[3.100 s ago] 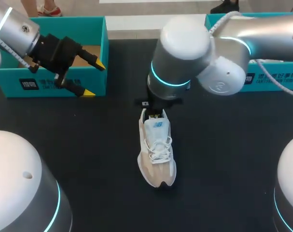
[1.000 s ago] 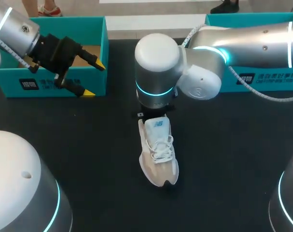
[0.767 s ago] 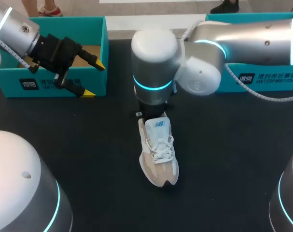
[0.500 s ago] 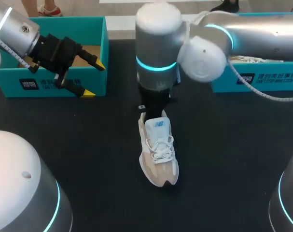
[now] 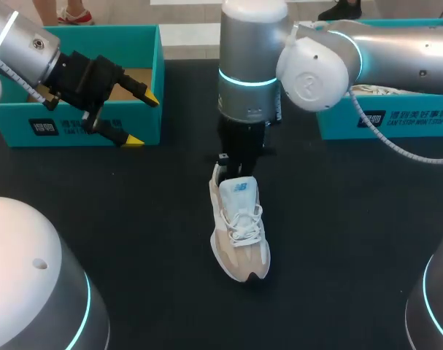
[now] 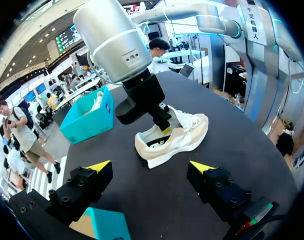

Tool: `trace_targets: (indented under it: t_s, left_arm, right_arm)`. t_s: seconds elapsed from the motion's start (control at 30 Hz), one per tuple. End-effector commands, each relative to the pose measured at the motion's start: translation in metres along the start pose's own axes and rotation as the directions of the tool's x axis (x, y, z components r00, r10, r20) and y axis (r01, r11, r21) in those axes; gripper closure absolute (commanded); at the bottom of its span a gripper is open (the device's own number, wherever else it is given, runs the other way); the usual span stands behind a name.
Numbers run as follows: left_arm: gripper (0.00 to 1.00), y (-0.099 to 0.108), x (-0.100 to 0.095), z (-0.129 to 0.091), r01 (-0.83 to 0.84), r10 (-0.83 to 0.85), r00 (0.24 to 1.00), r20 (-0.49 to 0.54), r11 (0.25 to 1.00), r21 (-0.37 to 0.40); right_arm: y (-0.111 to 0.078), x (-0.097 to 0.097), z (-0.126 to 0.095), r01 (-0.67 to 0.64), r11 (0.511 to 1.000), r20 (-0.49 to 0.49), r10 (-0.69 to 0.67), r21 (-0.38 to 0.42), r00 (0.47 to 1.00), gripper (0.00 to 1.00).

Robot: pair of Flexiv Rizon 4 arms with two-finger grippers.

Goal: Take the shoe out of the shoebox, open the shoe tongue, remove and reinsert the insole, then place the shoe into the shoebox

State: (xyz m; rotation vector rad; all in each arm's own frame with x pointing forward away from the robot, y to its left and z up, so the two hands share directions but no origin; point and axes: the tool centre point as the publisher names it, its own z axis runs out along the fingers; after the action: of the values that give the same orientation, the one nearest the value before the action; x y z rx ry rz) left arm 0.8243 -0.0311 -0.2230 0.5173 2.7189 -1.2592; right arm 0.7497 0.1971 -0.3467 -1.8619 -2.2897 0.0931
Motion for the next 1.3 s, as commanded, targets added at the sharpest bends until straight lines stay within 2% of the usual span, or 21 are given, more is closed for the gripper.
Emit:
trace_targets:
  t_s: [0.03,0.43,0.77,0.97,1.3]
  left_arm:
    - [0.00,0.000,0.000,0.000,0.000,0.000,1.000,-0.002,1.000,-0.004]
    - [0.00,0.000,0.000,0.000,0.000,0.000,1.000,-0.002,1.000,-0.004]
    - [0.00,0.000,0.000,0.000,0.000,0.000,1.000,-0.002,1.000,-0.004]
    - [0.00,0.000,0.000,0.000,0.000,0.000,1.000,-0.002,1.000,-0.004]
    - [0.00,0.000,0.000,0.000,0.000,0.000,1.000,-0.002,1.000,-0.004]
  right_arm:
    - [0.001,0.004,0.000,-0.003,1.000,0.010,0.003,-0.003,1.000,0.00]
    - [-0.007,0.011,-0.003,0.008,1.000,0.023,-0.009,0.023,1.000,0.00]
    - [-0.002,0.008,0.004,0.018,0.999,0.033,-0.019,0.032,0.999,0.00]
    - [-0.009,0.008,-0.011,-0.008,1.000,0.064,0.007,0.012,0.998,0.00]
    - [-0.036,0.012,-0.042,-0.069,0.998,0.114,0.069,-0.004,0.991,0.00]
